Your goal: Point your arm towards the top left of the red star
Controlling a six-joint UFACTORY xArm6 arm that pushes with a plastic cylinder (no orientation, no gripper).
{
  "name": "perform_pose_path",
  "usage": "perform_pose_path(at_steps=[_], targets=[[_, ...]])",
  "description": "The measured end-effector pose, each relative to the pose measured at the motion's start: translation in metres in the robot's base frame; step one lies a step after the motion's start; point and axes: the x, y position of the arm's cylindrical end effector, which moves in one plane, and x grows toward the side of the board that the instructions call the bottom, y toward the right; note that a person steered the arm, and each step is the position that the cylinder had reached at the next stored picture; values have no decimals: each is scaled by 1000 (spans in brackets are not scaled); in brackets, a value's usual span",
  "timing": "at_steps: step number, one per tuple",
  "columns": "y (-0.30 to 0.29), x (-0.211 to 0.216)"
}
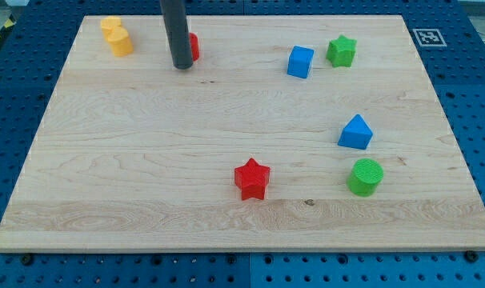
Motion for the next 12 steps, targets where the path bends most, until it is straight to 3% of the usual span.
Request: perform_pose_path(at_steps=[1, 3, 5, 7, 9, 12], targets=[[32, 0], [-20, -39], [26, -67], [-42, -73], [-74, -82], [-56, -63]])
